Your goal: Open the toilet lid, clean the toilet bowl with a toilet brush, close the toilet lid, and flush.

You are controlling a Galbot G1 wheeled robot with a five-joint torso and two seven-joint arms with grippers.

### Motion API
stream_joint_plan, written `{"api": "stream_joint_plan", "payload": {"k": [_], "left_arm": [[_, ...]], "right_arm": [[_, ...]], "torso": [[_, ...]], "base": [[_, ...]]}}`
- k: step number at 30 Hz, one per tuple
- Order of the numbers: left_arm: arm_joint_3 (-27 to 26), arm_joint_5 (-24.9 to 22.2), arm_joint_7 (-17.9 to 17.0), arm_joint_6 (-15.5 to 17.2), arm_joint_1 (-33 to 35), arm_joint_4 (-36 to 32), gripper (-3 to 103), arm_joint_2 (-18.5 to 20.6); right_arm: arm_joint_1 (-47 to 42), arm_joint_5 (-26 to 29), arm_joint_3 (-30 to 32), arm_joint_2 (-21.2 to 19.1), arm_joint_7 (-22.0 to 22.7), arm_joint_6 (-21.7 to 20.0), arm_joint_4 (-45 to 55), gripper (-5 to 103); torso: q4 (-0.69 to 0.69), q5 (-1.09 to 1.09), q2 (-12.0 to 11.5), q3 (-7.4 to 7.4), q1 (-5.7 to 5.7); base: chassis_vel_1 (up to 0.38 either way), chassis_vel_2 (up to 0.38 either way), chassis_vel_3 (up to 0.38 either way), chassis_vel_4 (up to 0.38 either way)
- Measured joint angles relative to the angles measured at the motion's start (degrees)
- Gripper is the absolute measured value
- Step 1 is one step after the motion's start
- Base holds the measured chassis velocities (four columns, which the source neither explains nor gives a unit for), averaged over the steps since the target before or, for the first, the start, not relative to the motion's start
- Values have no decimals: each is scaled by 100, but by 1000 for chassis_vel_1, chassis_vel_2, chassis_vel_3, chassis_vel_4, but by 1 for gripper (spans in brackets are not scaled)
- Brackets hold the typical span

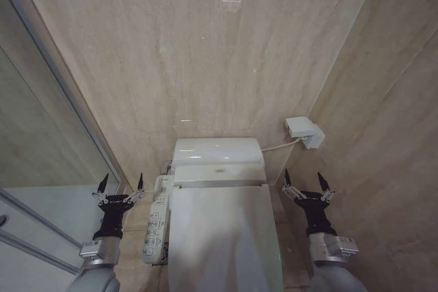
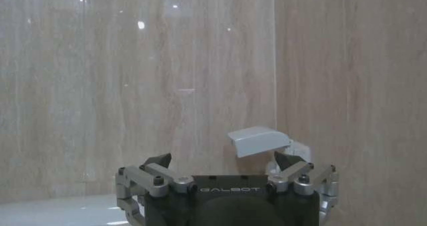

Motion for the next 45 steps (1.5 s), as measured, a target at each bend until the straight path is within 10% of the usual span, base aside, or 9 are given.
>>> {"api": "stream_joint_plan", "payload": {"k": [26, 45], "left_arm": [[843, -818, 306, -508, -2378, 2907, 100, 1366], [1552, -827, 1036, -896, -3324, 3938, 102, 1306]], "right_arm": [[-3, 0, 0, 0, 0, 0, 0, 100], [-3, 0, 0, 0, 0, 0, 0, 100]], "torso": [[-2, -2, 1, -1, -3], [-1, 0, 1, -1, -3]], "base": [[0, 1, 2, 0], [0, 0, 0, 0]]}}
